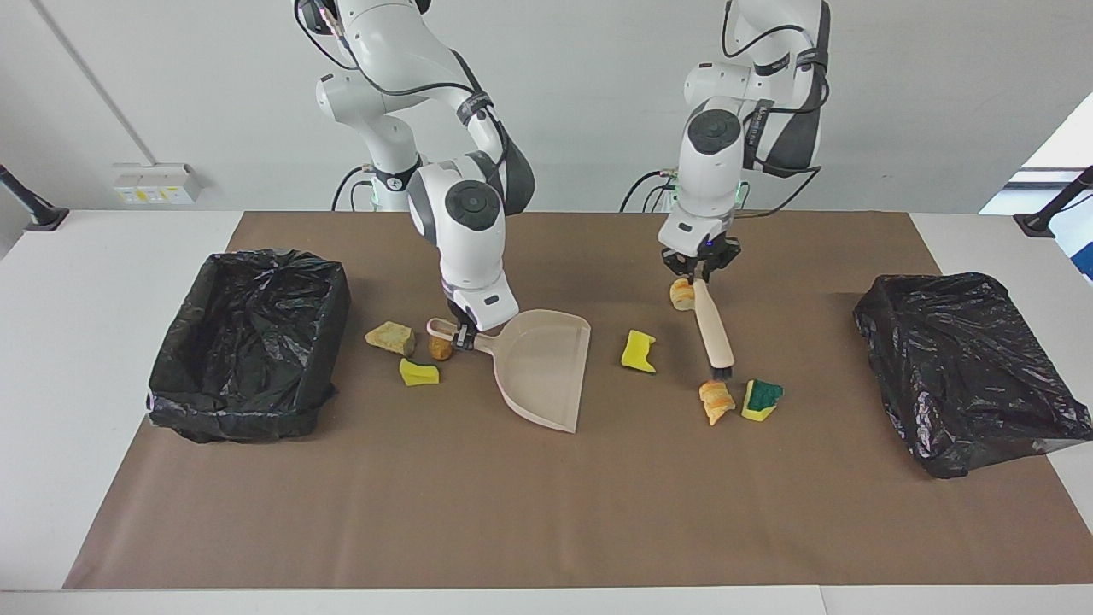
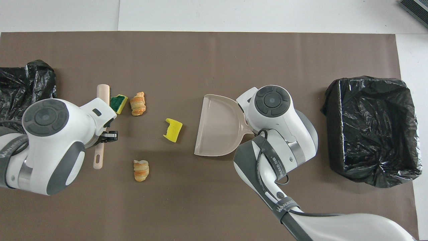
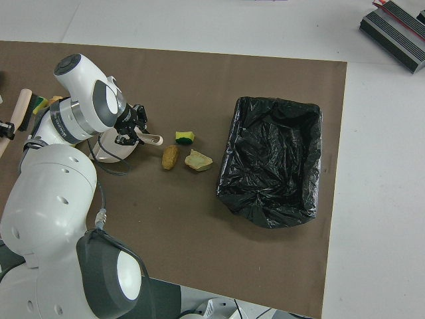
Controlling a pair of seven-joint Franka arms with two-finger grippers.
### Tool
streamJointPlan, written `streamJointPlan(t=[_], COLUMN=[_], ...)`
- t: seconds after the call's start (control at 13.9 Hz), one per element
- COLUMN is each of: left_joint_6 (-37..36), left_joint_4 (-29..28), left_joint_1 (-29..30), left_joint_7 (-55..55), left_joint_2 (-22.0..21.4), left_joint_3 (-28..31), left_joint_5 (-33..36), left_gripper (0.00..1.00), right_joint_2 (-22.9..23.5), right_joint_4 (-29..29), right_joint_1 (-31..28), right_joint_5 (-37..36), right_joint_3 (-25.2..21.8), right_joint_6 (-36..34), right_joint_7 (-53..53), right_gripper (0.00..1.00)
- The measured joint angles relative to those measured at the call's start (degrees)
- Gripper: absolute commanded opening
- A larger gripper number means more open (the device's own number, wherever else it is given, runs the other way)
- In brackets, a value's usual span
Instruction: Sweep and dump trash in bin
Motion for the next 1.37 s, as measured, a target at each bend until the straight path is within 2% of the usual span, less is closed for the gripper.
streamJointPlan(t=[0.36,0.65,1.01,1.37], left_joint_6=[8.35,8.33,5.71,3.33], left_joint_4=[3.11,4.62,3.76,1.06], left_joint_1=[8.77,9.61,5.59,-2.73], left_joint_7=[13.57,16.94,16.96,14.63], left_joint_2=[6.69,10.88,10.94,8.57], left_joint_3=[-0.05,-0.84,-1.92,-2.21], left_joint_5=[0.04,0.04,0.03,-1.05], left_gripper=[0.00,0.00,0.00,0.00], right_joint_2=[-0.13,-0.15,-0.21,-0.23], right_joint_4=[-2.14,-2.17,-2.24,-2.28], right_joint_1=[0.79,0.85,0.96,1.01], right_joint_5=[0.01,0.01,0.01,0.01], right_joint_3=[0.61,0.61,0.61,0.61], right_joint_6=[3.89,3.96,3.94,3.93], right_joint_7=[0.00,0.01,0.89,1.21], right_gripper=[0.00,0.00,0.00,0.00])
